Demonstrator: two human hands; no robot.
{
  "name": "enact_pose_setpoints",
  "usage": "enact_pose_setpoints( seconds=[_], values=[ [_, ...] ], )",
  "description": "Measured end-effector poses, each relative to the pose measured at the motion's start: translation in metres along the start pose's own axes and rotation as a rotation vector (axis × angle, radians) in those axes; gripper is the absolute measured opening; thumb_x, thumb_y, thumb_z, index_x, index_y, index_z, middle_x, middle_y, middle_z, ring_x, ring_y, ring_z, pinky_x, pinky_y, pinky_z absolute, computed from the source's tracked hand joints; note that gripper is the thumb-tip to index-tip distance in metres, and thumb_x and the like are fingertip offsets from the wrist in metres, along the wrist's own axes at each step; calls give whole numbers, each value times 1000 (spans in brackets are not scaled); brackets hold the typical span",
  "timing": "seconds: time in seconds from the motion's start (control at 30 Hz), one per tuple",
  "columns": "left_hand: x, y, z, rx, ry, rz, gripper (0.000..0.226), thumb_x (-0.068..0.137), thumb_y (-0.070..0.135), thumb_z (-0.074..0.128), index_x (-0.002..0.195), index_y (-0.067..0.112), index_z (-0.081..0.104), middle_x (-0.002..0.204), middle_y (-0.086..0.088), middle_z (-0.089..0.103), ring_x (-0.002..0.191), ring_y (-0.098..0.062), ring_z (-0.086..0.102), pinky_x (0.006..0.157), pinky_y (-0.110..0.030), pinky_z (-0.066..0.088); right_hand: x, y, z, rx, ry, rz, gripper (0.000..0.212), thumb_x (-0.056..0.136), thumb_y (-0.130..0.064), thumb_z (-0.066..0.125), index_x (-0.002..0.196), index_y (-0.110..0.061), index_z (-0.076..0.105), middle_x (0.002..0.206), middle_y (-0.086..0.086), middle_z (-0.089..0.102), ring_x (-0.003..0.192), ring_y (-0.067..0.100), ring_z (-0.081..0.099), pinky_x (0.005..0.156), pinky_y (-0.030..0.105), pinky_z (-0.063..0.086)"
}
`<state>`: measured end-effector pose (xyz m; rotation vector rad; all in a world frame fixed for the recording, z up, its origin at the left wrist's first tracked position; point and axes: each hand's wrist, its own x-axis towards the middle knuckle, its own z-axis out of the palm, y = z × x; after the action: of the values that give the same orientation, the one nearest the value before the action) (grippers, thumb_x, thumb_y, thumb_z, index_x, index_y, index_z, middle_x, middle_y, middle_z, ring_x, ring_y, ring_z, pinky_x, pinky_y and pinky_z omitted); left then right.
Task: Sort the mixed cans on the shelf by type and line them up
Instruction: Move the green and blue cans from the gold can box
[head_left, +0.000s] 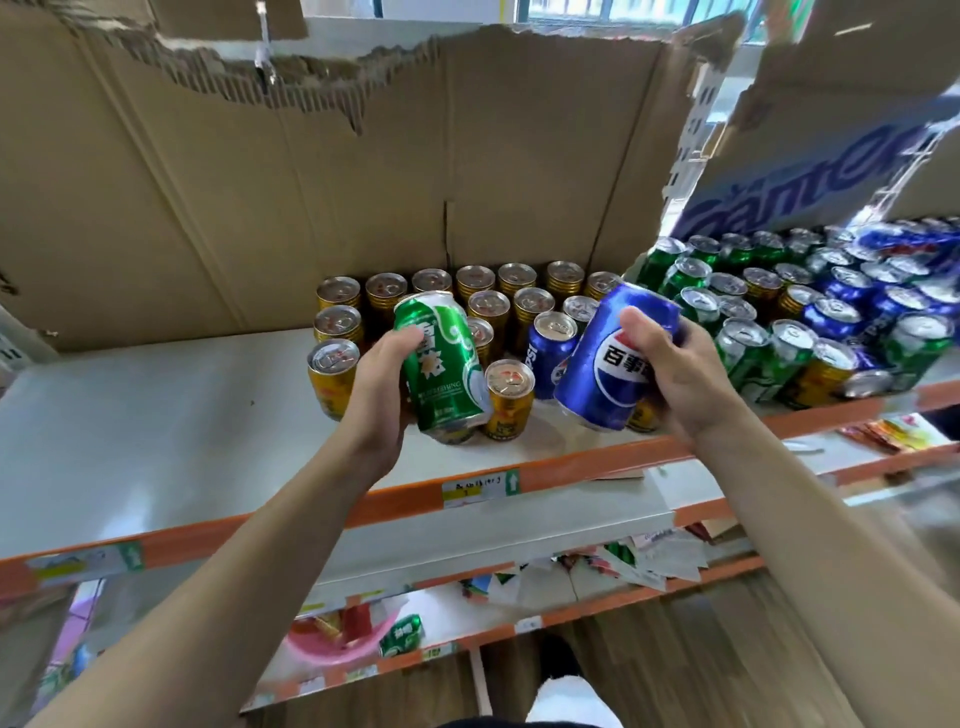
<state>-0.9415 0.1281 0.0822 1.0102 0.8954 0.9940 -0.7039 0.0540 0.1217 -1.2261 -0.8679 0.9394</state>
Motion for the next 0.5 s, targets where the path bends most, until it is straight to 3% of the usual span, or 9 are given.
enact_pose_setpoints(
  seconds=[0.07,0.2,0.3,0.4,0.5],
  values=[
    [1,4,8,34,-9,3,64,79,53,55,131,16,59,120,-11,70,114,-31,65,94,-54,54,-6,-5,3,86,20,38,18,97,-21,54,84,-12,63,67,-5,71,59,8,67,57,23,56],
    [1,6,25,109,-58,-18,55,82,59,52,123,24,63,115,-4,71,106,-22,68,86,-42,57,-17,-8,-4,75,-10,67,35,82,-33,68,102,-5,65,88,8,73,79,23,70,77,42,59],
    [1,4,39,191,-96,19,24,99,43,49,112,29,64,101,5,72,95,-13,71,73,-30,58,-23,-8,-14,55,5,99,44,75,-32,73,109,-8,60,84,3,71,77,19,69,75,38,56],
    [-4,7,58,262,-99,55,24,98,34,53,114,22,67,100,1,73,93,-15,72,71,-30,59,-30,-13,-32,97,-1,121,47,77,-32,77,112,-6,59,91,9,69,83,23,67,79,39,55],
    [-7,9,81,263,-104,73,22,94,36,58,108,24,70,94,-1,75,90,-18,73,71,-33,60,-37,-21,-57,151,-12,123,34,80,-29,67,105,-6,60,87,9,67,79,24,67,78,38,54]
  ],
)
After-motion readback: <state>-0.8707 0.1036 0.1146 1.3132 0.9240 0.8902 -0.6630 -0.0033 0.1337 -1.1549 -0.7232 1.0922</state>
